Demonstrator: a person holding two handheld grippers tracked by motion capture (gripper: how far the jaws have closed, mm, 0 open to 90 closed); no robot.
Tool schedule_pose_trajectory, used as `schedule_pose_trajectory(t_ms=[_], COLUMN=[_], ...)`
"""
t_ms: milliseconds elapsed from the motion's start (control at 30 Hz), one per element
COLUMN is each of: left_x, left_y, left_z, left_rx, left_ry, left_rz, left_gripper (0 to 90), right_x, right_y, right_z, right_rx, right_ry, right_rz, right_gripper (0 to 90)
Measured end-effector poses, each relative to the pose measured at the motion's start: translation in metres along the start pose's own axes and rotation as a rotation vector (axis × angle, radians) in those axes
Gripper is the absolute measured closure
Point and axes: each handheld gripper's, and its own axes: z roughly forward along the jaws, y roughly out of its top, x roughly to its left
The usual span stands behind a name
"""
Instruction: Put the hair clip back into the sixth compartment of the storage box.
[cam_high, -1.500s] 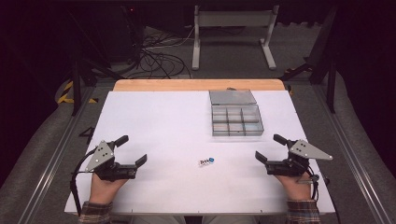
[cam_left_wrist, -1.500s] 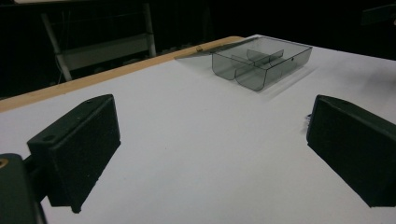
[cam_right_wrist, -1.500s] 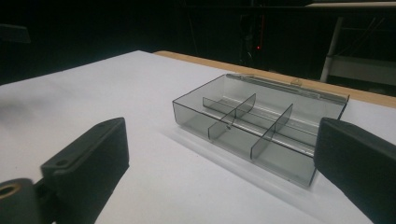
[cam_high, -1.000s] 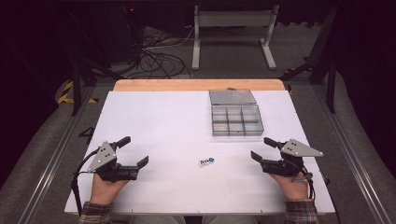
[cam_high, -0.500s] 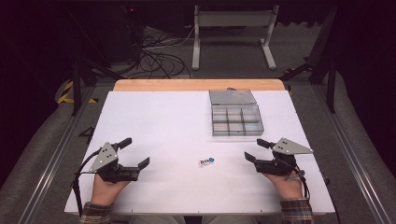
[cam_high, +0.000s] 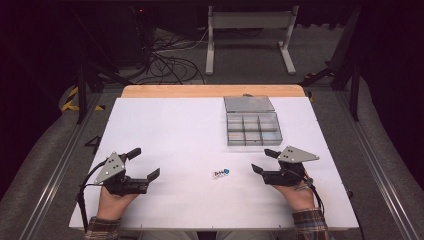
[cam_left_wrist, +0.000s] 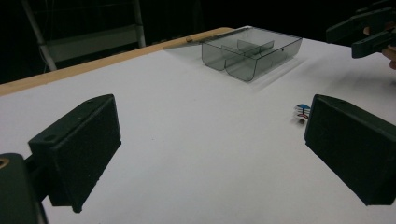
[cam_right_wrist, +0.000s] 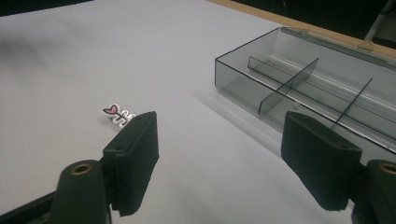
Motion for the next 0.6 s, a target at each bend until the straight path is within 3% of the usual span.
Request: schedule_pose_trajectory(t_ms=[600], left_x=[0.000], left_y=[0.000], left_z=[0.000], left_rx=[0.007], left_ry=[0.002], left_rz=[0.012], left_gripper=[4.2], right_x=[0.013], right_y=[0.013], right_z=[0.026], right_rx=[0.056], right_ry=[0.053], right_rz=[-0.052], right_gripper=[27.4])
